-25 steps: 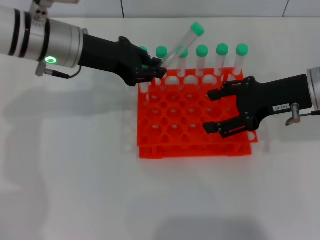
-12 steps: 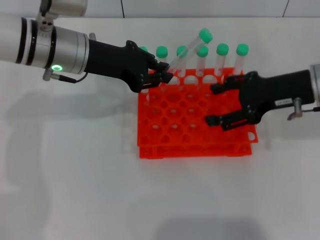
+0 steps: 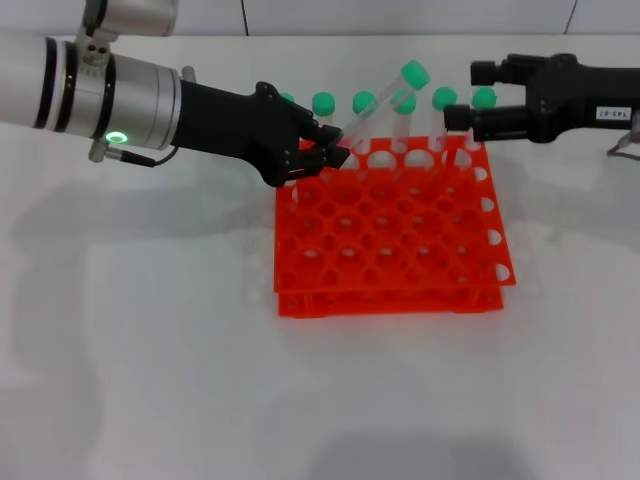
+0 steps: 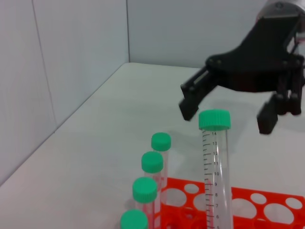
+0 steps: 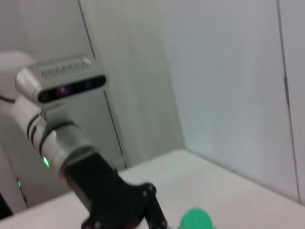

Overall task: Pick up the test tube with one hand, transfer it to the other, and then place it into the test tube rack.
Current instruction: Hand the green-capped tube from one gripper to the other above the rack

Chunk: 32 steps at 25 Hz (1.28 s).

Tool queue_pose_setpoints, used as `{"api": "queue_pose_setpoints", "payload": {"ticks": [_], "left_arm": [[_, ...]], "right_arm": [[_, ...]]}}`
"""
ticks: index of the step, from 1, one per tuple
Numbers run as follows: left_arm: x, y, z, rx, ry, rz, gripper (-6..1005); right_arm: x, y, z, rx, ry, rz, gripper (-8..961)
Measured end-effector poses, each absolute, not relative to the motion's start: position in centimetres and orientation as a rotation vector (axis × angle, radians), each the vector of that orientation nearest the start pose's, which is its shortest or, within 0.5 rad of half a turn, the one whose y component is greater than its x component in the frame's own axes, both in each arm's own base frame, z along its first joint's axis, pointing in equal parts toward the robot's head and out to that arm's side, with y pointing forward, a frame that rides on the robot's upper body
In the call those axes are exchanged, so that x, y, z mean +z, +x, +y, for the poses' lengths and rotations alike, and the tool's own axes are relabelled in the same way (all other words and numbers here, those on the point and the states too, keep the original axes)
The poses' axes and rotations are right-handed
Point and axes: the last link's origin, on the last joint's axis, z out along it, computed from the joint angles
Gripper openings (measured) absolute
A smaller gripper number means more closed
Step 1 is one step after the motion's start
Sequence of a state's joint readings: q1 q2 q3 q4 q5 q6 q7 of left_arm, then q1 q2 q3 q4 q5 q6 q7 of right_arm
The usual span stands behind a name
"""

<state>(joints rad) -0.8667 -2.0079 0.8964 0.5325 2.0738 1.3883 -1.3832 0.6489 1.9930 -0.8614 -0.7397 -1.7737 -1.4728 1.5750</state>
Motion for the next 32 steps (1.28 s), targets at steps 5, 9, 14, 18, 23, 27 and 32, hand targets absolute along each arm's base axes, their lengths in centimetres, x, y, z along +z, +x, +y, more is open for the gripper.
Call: {"api": "queue_pose_setpoints", "payload": {"ticks": [5,9,14,18,23,27,32], "left_arm": [[-2.3,-17.7,40.3,-0.368,-2.947,-0.195,269],[-2.2,-17.4,40.3,-0.393,-2.94,-0.173,273],[-2.3,-17.3,40.3,-0.401,-2.94,-0.151,278],[-2.5,-17.1,40.2,-0.405,-2.944,-0.138,282],[-2.6,-17.0,40.2,-0.407,-2.945,-0.127,287],[-2.6,-17.1,40.2,-0.407,-2.945,-0.126,291],[-2.6,-17.0,40.2,-0.409,-2.939,-0.126,297]], "right_arm": [[1.9,19.6,38.2,1.019,-2.63,0.554,869],[0.6,19.9,37.7,1.184,-2.539,0.592,869],[-0.9,20.0,36.9,1.281,-2.478,0.596,869],[-1.8,19.8,36.6,1.326,-2.439,0.604,869],[-2.1,19.9,36.5,1.343,-2.414,0.619,869],[-2.2,19.9,36.5,1.343,-2.408,0.62,869],[-2.2,20.0,36.6,1.334,-2.406,0.622,869]]}}
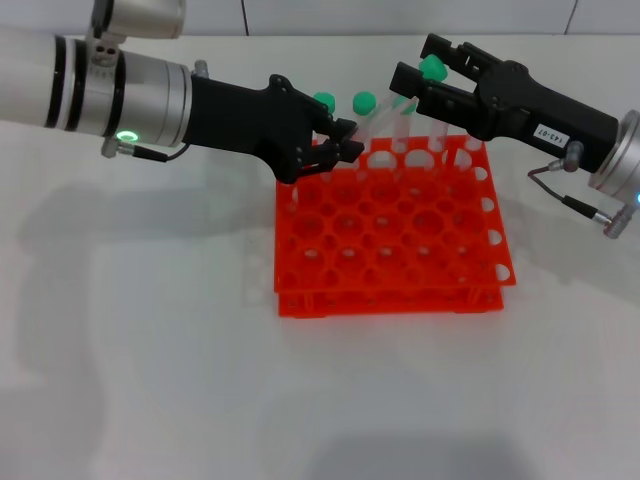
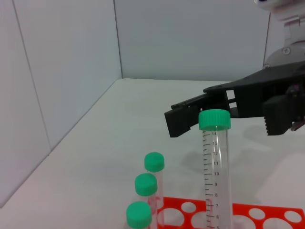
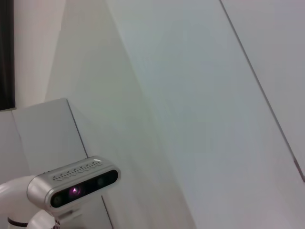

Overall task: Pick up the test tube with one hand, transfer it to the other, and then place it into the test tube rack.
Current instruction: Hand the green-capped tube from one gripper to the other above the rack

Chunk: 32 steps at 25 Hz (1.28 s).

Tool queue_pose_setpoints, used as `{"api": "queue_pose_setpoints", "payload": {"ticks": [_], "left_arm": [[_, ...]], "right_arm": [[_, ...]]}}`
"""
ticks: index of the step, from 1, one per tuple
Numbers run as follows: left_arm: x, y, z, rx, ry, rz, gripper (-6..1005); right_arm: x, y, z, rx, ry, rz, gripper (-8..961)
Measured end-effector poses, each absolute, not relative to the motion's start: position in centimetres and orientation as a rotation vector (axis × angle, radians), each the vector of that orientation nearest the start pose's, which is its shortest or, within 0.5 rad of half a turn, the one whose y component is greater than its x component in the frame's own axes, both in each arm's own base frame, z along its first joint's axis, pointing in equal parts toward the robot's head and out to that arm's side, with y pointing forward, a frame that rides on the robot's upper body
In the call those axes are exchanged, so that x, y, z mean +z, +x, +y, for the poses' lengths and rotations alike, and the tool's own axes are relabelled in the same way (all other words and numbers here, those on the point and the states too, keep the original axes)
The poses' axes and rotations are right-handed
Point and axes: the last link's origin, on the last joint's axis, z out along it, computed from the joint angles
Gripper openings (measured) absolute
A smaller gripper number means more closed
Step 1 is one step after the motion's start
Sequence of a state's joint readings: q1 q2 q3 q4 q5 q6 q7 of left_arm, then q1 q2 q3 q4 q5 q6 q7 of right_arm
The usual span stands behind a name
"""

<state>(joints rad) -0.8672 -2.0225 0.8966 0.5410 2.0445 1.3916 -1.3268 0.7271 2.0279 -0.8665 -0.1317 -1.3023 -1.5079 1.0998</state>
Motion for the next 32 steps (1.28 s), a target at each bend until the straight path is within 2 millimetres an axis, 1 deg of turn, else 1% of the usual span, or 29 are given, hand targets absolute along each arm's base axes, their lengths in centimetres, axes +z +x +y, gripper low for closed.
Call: {"api": "queue_pose_setpoints", "payload": {"ticks": [14,25,30,32], "left_arm": [[-2.57,-17.17,40.19,-0.404,-2.935,-0.125,311],[-2.63,-17.27,40.06,-0.406,-2.937,-0.129,322],[-2.62,-17.34,40.09,-0.406,-2.933,-0.132,328],[-2.67,-17.3,40.19,-0.406,-2.926,-0.154,330]], "right_arm": [[-2.23,20.33,36.5,1.322,-2.4,0.63,862],[-2.39,20.3,36.81,1.302,-2.398,0.636,465],[-2.37,20.35,36.79,1.301,-2.397,0.636,259],[-2.36,20.3,36.82,1.302,-2.397,0.634,259]]}}
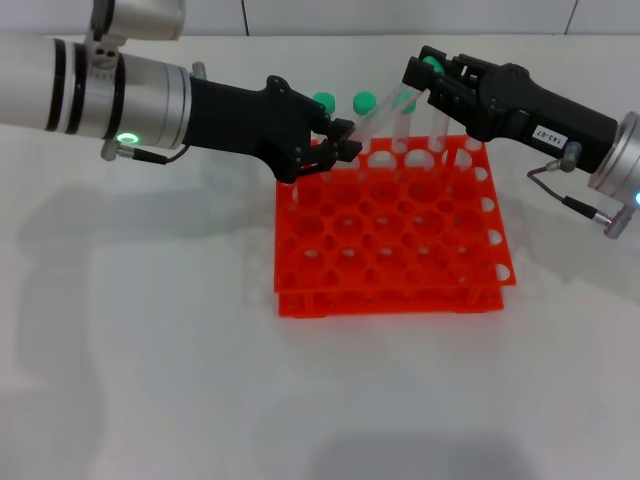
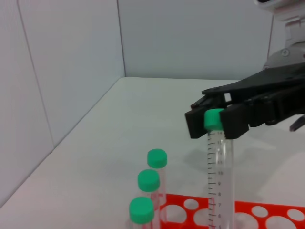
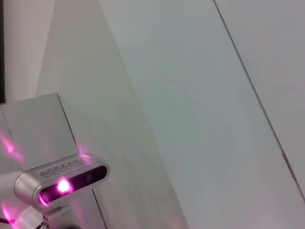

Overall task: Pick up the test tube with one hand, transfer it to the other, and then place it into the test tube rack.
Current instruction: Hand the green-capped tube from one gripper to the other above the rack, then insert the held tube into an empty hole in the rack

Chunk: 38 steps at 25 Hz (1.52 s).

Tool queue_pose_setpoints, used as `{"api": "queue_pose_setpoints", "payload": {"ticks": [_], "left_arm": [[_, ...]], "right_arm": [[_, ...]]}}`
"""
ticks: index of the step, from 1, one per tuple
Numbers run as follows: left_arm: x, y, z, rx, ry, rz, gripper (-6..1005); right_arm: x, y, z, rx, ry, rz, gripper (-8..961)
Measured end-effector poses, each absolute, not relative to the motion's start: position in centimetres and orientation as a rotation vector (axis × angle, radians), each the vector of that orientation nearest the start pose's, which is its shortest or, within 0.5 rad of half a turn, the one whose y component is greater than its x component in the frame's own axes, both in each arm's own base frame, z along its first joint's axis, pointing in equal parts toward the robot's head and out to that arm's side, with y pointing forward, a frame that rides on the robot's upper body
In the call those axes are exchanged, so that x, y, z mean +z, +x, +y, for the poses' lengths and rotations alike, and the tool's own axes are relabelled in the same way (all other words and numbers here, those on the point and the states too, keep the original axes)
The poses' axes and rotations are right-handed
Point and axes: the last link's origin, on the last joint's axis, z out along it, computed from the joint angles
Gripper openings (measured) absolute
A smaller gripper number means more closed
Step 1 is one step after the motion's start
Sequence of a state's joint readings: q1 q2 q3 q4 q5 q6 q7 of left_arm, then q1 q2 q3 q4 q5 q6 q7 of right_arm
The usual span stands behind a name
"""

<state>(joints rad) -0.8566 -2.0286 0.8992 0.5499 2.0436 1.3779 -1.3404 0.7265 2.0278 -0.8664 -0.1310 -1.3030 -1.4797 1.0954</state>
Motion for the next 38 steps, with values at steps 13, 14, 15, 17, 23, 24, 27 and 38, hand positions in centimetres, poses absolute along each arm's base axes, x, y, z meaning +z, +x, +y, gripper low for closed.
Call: {"api": "queue_pose_setpoints", "payload": {"ticks": [13,14,15,17,23,24,27,38], "left_arm": [[-2.7,-15.7,40.5,-0.353,-2.931,-0.317,388],[-2.5,-15.5,40.6,-0.35,-2.929,-0.326,435],[-2.3,-15.3,40.7,-0.347,-2.926,-0.332,481],[-1.4,-14.9,40.8,-0.344,-2.91,-0.345,574],[3.4,-14.1,39.8,-0.344,-2.845,-0.38,792],[4.5,-14.1,39.2,-0.344,-2.814,-0.387,800],[7.0,-15.1,37.2,-0.341,-2.716,-0.42,822],[8.9,-23.3,28.3,-0.568,-2.524,-0.502,874]], "right_arm": [[-2.2,20.2,36.9,1.3,-2.395,0.623,259],[-2.2,20.3,36.9,1.299,-2.394,0.624,259],[-2.2,20.4,36.9,1.297,-2.393,0.625,259],[-2.1,20.5,36.9,1.292,-2.394,0.625,259],[-1.7,20.6,37.0,1.268,-2.41,0.591,259],[-1.6,20.6,37.0,1.264,-2.414,0.583,259],[-1.5,20.5,37.2,1.234,-2.444,0.551,259],[-1.0,17.8,39.0,1.084,-2.585,0.422,258]]}}
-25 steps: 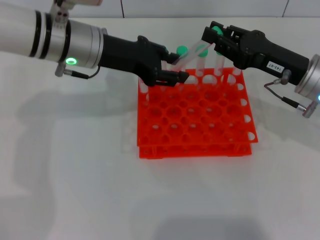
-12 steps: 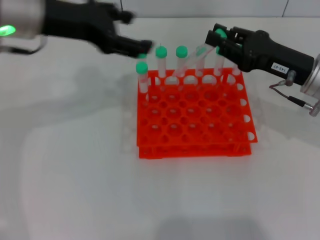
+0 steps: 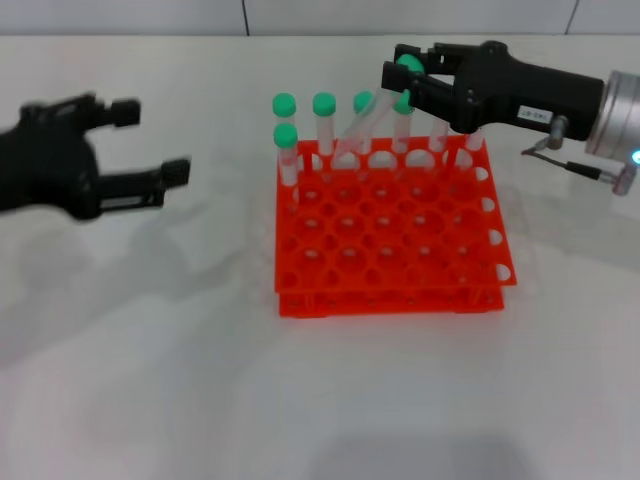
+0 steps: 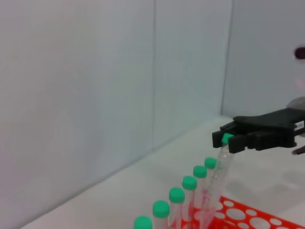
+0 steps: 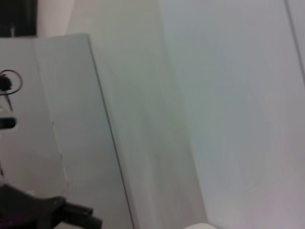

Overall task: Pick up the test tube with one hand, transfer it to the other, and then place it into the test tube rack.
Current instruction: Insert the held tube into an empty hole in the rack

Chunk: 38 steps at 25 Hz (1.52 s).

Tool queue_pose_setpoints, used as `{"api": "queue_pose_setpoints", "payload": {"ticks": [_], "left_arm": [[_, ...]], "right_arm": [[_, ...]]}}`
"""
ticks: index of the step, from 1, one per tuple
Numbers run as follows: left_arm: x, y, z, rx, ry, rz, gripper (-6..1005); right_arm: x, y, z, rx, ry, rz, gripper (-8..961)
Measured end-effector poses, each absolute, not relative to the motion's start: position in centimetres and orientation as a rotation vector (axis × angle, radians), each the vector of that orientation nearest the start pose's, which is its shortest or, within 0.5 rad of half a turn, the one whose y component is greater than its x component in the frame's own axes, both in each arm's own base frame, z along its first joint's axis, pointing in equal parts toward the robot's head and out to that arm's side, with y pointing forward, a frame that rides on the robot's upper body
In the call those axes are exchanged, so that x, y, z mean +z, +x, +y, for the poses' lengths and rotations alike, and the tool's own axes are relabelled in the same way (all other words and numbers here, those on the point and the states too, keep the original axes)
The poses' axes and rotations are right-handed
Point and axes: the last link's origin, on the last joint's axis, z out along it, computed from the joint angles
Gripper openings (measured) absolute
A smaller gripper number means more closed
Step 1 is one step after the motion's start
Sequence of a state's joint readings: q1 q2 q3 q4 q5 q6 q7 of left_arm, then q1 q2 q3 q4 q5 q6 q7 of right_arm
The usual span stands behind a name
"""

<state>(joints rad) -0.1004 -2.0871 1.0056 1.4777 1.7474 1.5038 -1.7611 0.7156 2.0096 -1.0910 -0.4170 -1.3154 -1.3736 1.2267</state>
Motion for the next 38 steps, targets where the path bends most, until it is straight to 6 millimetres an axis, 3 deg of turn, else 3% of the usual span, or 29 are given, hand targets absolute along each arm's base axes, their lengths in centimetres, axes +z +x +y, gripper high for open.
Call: {"api": "queue_pose_setpoints", "payload": {"ticks": [7,13,24,38], "left_arm": [[6.0,-30.0,25.6,-0.685,-2.426,-0.554,873],[4.2,-33.6,24.2,-0.705,-2.343,-0.563,872],[3.6,-34.0,24.4,-0.698,-2.343,-0.577,871],[3.0,-33.7,25.4,-0.692,-2.365,-0.578,870]], "right_arm": [[-1.0,16.7,39.6,1.047,-2.62,0.396,258],[-1.5,15.3,40.3,0.937,-2.699,0.392,258],[-2.2,13.1,40.9,0.801,-2.755,0.362,258],[-3.8,11.9,41.6,0.659,-2.777,0.317,259]]}}
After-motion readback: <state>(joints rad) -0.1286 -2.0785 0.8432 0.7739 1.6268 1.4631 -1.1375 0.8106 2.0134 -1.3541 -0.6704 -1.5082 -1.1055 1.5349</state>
